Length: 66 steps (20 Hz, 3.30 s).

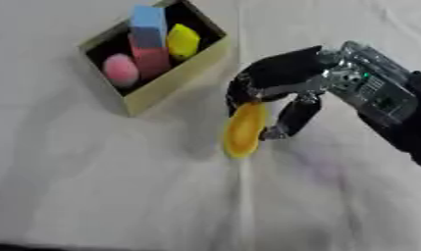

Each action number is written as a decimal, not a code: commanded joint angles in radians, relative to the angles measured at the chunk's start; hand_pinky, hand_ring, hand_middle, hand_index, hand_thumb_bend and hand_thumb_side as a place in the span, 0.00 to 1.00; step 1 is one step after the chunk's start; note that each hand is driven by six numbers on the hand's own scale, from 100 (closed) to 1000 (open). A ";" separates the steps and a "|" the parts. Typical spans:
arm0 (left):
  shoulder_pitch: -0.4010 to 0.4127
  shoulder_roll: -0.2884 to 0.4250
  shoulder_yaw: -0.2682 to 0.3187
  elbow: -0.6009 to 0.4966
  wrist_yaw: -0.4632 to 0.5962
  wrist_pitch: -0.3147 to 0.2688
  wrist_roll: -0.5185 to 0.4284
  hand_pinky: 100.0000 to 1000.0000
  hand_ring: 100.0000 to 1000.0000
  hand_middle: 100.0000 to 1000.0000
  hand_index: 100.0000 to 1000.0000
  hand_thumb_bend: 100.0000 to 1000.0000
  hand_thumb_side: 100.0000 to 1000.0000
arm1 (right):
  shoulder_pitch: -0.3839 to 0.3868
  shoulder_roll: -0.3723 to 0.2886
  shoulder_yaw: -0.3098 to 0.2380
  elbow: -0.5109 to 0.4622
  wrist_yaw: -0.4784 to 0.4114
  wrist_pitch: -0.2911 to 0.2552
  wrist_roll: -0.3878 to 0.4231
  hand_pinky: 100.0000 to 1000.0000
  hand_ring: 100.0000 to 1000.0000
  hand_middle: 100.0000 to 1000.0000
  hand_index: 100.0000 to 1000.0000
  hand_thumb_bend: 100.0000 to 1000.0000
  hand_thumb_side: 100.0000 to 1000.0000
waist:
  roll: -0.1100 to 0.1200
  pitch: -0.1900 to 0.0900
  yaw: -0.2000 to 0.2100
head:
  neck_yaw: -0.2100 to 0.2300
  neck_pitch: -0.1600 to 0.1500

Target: Pick up objects on the table and place them in the box.

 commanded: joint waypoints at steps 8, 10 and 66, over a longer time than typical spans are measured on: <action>-0.010 0.022 0.007 -0.016 -0.001 -0.002 0.003 0.64 0.76 0.62 0.78 0.46 0.48 | -0.102 -0.066 -0.113 -0.110 -0.158 0.126 -0.020 0.78 0.73 0.45 0.55 0.00 0.00 | -0.004 -0.035 -0.001 | 0.001 -0.009; -0.011 0.023 0.008 -0.016 -0.001 -0.003 0.005 0.65 0.76 0.62 0.78 0.46 0.48 | -0.135 -0.057 -0.127 -0.079 -0.177 0.144 -0.015 0.78 0.72 0.44 0.55 0.00 0.00 | -0.006 -0.037 0.001 | -0.001 -0.008; -0.043 0.003 -0.003 -0.016 0.012 -0.009 -0.008 0.64 0.76 0.61 0.78 0.47 0.48 | -0.493 0.363 -0.286 0.811 0.598 -0.140 -0.260 0.89 0.94 0.80 0.89 0.51 0.04 | -0.041 -0.016 0.047 | -0.046 -0.035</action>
